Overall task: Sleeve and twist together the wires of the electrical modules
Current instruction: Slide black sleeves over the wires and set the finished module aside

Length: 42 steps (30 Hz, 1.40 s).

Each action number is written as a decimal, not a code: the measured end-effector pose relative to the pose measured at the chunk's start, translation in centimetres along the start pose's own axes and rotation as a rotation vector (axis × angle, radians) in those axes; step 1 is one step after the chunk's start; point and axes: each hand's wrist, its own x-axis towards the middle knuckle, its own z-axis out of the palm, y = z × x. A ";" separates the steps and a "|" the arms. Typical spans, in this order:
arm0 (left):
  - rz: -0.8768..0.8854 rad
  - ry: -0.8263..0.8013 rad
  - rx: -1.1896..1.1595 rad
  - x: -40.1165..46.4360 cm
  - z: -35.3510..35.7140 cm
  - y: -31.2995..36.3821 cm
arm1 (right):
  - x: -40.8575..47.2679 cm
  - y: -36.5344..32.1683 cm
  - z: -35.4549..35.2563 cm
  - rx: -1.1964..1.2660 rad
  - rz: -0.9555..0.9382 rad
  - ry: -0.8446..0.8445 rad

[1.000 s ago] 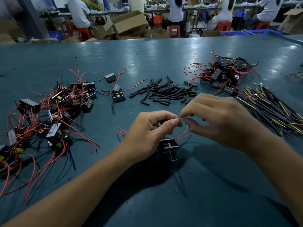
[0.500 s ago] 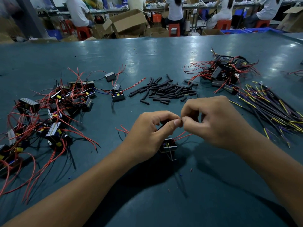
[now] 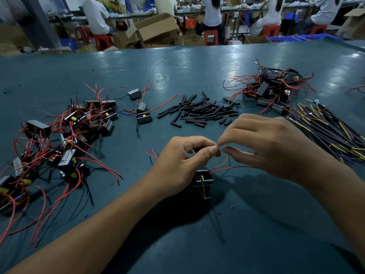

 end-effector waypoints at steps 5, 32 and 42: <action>-0.004 -0.002 -0.031 0.0 0.0 -0.1 | 0.1 0.0 0.0 -0.043 -0.046 0.036; -0.095 0.207 -0.061 0.3 0.2 -0.3 | 0.2 -3.4 -1.5 0.550 0.110 -0.144; 0.061 0.317 0.048 0.1 -0.5 0.4 | 0.8 -3.8 0.7 0.498 0.229 0.126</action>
